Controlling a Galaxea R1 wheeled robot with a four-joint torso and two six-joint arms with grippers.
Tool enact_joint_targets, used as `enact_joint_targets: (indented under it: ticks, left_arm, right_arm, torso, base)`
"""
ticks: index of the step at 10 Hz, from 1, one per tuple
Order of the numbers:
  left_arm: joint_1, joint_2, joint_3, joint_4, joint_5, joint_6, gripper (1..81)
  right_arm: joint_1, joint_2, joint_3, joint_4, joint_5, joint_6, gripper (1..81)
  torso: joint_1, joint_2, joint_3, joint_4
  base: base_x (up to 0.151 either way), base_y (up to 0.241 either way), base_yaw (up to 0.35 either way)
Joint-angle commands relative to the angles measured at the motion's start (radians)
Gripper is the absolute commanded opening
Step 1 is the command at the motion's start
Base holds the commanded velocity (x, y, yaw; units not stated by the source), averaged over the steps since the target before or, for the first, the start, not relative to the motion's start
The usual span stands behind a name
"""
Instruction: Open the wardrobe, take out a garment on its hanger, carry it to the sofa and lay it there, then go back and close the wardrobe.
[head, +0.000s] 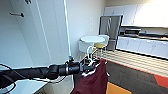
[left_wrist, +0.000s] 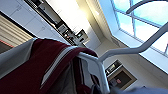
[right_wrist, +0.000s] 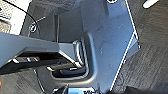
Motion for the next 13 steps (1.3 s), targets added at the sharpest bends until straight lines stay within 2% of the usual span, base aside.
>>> enact_joint_targets:
  ticks: [1,13]
  left_arm:
    - [-0.171,-0.008,0.033,0.022,-0.105,0.007,1.0]
    - [-0.16,-0.036,0.086,0.04,-0.097,0.007,1.0]
  right_arm:
    - [0.017,-0.005,0.002,-0.001,-0.042,0.0,81.1]
    - [0.017,0.005,0.0,-0.003,-0.042,0.0,81.1]
  torso:
    - [0.0,0.0,0.0,0.0]
    - [0.0,0.0,0.0,0.0]
  base:
    - [0.0,0.0,-0.242]
    - [0.0,0.0,-0.243]
